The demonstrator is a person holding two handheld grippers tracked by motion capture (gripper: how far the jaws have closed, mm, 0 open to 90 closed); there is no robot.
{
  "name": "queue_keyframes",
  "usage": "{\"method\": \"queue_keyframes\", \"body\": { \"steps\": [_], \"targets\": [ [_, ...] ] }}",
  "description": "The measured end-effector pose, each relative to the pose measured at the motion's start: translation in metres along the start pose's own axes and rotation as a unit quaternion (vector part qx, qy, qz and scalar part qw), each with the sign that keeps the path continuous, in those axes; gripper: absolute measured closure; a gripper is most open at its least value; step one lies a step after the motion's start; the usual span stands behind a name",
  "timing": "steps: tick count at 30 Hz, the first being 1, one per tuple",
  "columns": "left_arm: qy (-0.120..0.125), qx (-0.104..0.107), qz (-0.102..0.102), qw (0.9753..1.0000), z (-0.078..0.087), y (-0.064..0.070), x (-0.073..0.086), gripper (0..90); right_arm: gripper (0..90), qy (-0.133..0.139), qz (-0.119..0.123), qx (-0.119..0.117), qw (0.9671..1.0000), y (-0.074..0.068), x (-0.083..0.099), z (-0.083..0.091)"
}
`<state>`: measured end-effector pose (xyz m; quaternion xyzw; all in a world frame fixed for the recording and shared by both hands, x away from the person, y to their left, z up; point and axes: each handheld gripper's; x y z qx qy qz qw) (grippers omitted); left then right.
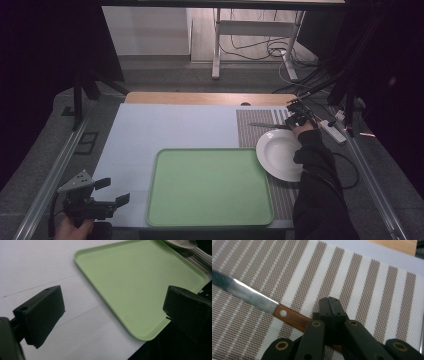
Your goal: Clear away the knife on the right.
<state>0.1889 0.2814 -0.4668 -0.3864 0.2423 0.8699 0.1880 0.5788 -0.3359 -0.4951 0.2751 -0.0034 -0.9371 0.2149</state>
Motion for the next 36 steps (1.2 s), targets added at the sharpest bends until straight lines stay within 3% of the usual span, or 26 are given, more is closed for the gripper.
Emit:
{"method": "queue_keyframes", "body": {
  "steps": [4,5,14,15,16,17,18,21,24,27,29,32,36],
  "targets": [
    [0.000,-0.001,-0.001,1.0000,0.000,0.001,0.000,3.5,90.0,-0.013,-0.011,-0.009,0.9998,0.005,0.006,0.005],
    [0.000,0.000,-0.001,1.0000,0.000,0.001,0.000,3.6,89.9,-0.024,-0.016,-0.020,0.9994,0.007,0.009,0.008],
    [-0.001,-0.001,-0.003,1.0000,0.000,0.001,0.000,3.6,89.9,-0.061,-0.006,-0.047,0.9970,0.008,0.018,0.018],
    [-0.001,-0.002,-0.002,1.0000,0.000,0.001,0.000,3.6,83.7,-0.052,-0.010,-0.037,0.9979,0.007,0.017,0.020],
    [-0.001,-0.002,-0.002,1.0000,0.000,0.001,0.000,3.5,83.7,-0.052,-0.010,-0.037,0.9979,0.007,0.017,0.020],
    [-0.001,-0.001,-0.002,1.0000,0.000,0.001,0.000,3.6,75.1,-0.034,-0.021,-0.038,0.9985,0.007,0.013,0.025],
    [-0.001,-0.001,-0.001,1.0000,0.000,0.001,0.000,3.6,75.1,-0.034,-0.021,-0.038,0.9985,0.007,0.013,0.025],
    [-0.001,-0.001,-0.001,1.0000,0.000,0.000,0.000,3.6,57.8,-0.008,-0.034,-0.044,0.9984,0.004,0.007,0.030],
    [-0.001,-0.001,-0.001,1.0000,0.000,0.001,0.000,3.6,36.6,0.001,-0.044,-0.060,0.9972,-0.002,0.002,0.030],
    [-0.001,-0.001,-0.002,1.0000,0.000,0.001,0.000,3.5,23.0,-0.006,-0.048,-0.071,0.9963,-0.005,-0.001,0.027],
    [-0.001,-0.001,-0.002,1.0000,0.000,0.001,0.000,3.6,8.9,-0.007,-0.044,-0.063,0.9970,-0.011,-0.004,0.024],
    [-0.001,-0.001,-0.002,1.0000,0.000,0.001,0.000,3.5,1.3,-0.009,-0.035,-0.056,0.9978,-0.015,-0.006,0.021],
    [-0.001,-0.001,-0.001,1.0000,0.000,0.001,0.000,3.5,0.0,-0.019,-0.028,-0.047,0.9983,-0.022,-0.010,0.014]
  ]
}}
Point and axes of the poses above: each handheld gripper's, and its own axes: z roughly backward along the jaws, x roughly out of its underside, y roughly to its right, and after that the axes turned 1 degree about z, right-handed
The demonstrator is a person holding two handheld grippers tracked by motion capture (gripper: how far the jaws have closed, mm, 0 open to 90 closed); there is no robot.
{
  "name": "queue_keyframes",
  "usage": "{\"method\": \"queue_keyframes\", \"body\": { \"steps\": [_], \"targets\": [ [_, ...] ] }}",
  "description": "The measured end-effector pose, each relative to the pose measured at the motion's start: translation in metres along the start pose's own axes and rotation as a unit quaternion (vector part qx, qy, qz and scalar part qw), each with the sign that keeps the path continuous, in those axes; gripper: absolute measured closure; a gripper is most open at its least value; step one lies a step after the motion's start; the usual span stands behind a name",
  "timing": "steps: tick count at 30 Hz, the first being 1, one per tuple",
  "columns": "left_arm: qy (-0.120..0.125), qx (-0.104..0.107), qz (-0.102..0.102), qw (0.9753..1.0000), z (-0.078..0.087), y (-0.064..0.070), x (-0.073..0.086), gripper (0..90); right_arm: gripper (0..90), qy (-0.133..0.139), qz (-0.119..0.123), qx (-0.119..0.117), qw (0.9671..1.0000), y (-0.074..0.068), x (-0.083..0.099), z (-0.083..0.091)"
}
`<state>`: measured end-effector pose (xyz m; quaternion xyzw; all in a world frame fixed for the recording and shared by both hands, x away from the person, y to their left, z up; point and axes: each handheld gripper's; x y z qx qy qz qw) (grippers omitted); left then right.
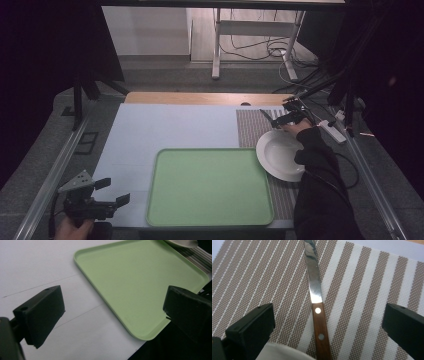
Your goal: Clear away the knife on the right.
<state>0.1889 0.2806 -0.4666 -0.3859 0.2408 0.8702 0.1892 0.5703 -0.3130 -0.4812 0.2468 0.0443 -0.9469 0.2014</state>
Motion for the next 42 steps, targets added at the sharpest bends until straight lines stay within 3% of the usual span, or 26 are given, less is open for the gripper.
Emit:
{"method": "queue_keyframes", "body": {
  "steps": [7,9,10,11,15,19,21,29,42],
  "targets": [
    [0.000,0.000,-0.001,1.0000,0.000,0.000,0.000,3.6,0.1,-0.024,0.021,0.019,0.9993,-0.006,-0.002,-0.017],
    [0.000,0.000,-0.001,1.0000,0.000,0.000,0.000,3.6,11.8,-0.022,0.014,0.022,0.9994,-0.002,-0.001,-0.018],
    [0.000,0.000,-0.001,1.0000,0.000,0.000,0.000,3.6,11.8,-0.022,0.014,0.022,0.9994,-0.002,-0.001,-0.018],
    [0.000,0.001,0.000,1.0000,0.000,0.000,0.000,3.5,24.1,-0.018,0.010,0.014,0.9997,0.002,0.000,-0.017],
    [0.000,0.000,-0.001,1.0000,0.000,0.000,0.000,3.6,32.8,-0.022,0.021,0.014,0.9994,0.004,0.003,-0.017],
    [0.000,0.000,-0.001,1.0000,0.000,0.000,0.000,3.6,58.6,-0.018,0.044,-0.003,0.9989,0.002,0.003,-0.013],
    [0.000,0.000,-0.001,1.0000,0.000,0.000,0.000,3.6,76.5,-0.023,0.056,-0.013,0.9981,0.000,0.002,-0.012],
    [0.000,0.000,-0.002,1.0000,0.000,0.000,0.000,3.6,77.7,-0.030,0.064,-0.011,0.9974,0.000,0.001,-0.011],
    [0.000,0.000,-0.003,1.0000,0.000,0.000,0.000,3.6,77.8,-0.011,0.043,0.015,0.9989,0.026,0.011,0.006]
  ]
}}
Point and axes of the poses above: each handheld gripper's, and its own axes: z roughly backward along the jaws, x roughly out of its underside, y roughly to its right, and after that the axes turned 1 degree about z, right-handed
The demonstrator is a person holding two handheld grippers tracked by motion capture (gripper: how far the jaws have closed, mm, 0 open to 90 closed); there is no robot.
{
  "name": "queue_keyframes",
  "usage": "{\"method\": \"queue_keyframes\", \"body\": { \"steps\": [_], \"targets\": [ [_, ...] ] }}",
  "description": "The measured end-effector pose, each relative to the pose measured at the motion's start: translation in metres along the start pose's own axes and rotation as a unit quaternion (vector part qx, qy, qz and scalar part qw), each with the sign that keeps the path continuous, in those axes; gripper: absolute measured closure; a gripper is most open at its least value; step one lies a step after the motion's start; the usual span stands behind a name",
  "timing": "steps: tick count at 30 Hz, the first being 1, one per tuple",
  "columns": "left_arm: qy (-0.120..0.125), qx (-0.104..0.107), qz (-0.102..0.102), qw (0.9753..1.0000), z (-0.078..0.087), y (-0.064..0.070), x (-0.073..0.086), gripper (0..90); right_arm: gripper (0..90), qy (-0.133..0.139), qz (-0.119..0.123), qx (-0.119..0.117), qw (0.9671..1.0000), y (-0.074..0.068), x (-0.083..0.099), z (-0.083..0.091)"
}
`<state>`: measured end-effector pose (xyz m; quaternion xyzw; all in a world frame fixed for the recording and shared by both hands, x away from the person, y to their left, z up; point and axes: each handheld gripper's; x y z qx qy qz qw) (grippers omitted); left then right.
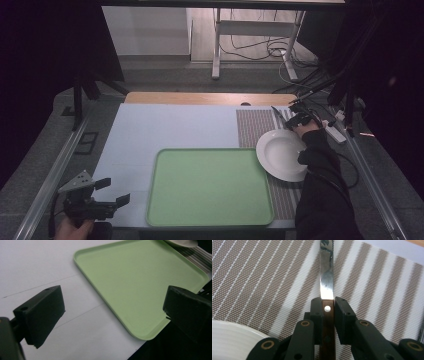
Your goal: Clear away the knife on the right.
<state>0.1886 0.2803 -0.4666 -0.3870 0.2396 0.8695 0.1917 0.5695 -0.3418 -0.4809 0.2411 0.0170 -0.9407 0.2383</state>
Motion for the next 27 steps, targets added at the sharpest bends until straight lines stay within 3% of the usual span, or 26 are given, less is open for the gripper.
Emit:
{"method": "queue_keyframes", "body": {
  "steps": [5,17,27],
  "targets": [
    [0.000,0.000,-0.001,1.0000,0.000,0.000,0.000,3.6,77.8,0.005,-0.018,0.005,0.9998,0.015,0.010,0.010],
    [-0.001,0.000,-0.001,1.0000,0.000,0.000,0.000,3.6,77.8,0.025,-0.044,0.006,0.9987,0.033,0.021,0.034],
    [-0.001,-0.001,0.000,1.0000,0.000,0.000,0.000,3.7,77.8,0.040,-0.034,-0.006,0.9986,0.027,0.024,0.057]
  ]
}}
Point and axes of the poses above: each handheld gripper's, and its own axes: z roughly backward along the jaws, x roughly out of its underside, y roughly to its right, and after that the axes turned 1 degree about z, right-handed
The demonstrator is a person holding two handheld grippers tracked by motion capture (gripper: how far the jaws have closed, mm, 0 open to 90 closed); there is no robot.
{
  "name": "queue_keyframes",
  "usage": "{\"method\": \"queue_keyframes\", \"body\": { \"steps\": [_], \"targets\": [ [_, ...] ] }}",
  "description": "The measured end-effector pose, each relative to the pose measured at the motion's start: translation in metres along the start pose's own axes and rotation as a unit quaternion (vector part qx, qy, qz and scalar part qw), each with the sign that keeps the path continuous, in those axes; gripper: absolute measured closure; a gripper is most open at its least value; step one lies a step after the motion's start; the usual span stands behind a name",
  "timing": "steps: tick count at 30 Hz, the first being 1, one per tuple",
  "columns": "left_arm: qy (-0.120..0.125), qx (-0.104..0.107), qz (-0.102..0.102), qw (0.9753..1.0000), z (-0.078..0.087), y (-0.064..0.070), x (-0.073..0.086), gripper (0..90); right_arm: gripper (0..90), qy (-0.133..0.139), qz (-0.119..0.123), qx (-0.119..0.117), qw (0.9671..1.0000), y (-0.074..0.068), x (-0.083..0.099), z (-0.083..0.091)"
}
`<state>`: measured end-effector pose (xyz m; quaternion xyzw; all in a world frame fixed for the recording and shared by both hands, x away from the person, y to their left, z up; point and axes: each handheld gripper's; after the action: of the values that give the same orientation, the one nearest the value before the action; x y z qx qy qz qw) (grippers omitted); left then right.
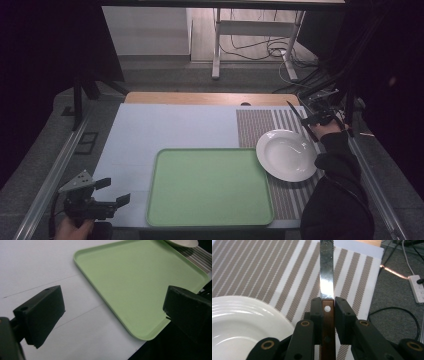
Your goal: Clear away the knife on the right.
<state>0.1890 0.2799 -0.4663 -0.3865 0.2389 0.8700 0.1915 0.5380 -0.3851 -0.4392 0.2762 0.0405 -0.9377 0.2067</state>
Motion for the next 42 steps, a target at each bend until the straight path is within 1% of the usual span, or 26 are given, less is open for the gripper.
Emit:
{"method": "queue_keyframes", "body": {
  "steps": [4,8,14,19,21,22,23,25,29,32,37,42],
  "targets": [
    [0.000,0.000,0.000,1.0000,0.000,0.000,0.000,3.6,77.7,0.001,0.010,-0.010,0.9999,-0.008,0.001,0.005],
    [0.000,0.000,0.000,1.0000,0.000,0.000,0.000,3.7,77.7,0.000,0.024,-0.027,0.9994,-0.019,0.003,0.007],
    [-0.001,-0.001,0.000,1.0000,0.000,0.000,0.000,3.6,77.7,-0.002,0.042,-0.040,0.9983,-0.038,0.004,0.009],
    [0.000,-0.001,0.000,1.0000,0.000,0.000,0.000,3.7,77.7,-0.004,0.063,-0.054,0.9965,-0.057,0.006,0.009],
    [-0.001,-0.001,-0.001,1.0000,0.000,0.000,0.000,3.6,77.7,-0.004,0.072,-0.058,0.9957,-0.065,0.007,0.010],
    [-0.001,-0.001,-0.001,1.0000,0.000,0.000,0.000,3.6,77.7,-0.003,0.079,-0.063,0.9949,-0.071,0.008,0.011],
    [-0.001,-0.001,-0.001,1.0000,0.000,0.000,0.000,3.6,77.7,-0.003,0.079,-0.063,0.9949,-0.071,0.008,0.011],
    [-0.001,-0.002,-0.001,1.0000,0.000,0.000,0.000,3.6,77.7,-0.002,0.084,-0.068,0.9941,-0.078,0.009,0.012],
    [-0.002,-0.003,-0.003,1.0000,0.000,0.001,0.000,3.7,77.7,-0.002,0.102,-0.075,0.9919,-0.092,0.012,0.015],
    [-0.002,-0.003,-0.003,1.0000,0.000,0.001,0.000,3.7,77.7,-0.002,0.109,-0.082,0.9907,-0.100,0.015,0.016],
    [-0.003,-0.003,-0.004,1.0000,0.000,0.001,0.000,3.7,77.7,-0.006,0.127,-0.092,0.9876,-0.116,0.022,0.019],
    [-0.003,-0.003,-0.003,1.0000,-0.001,0.001,0.000,3.7,77.7,-0.009,0.149,-0.105,0.9831,-0.136,0.030,0.021]
  ]
}}
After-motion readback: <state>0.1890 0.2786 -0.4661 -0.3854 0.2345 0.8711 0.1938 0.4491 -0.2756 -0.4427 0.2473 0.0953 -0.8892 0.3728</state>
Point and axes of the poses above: each handheld gripper's, and its own axes: z roughly backward along the jaws, x roughly out of its underside, y roughly to its right, and after that the axes turned 1 degree about z, right-handed
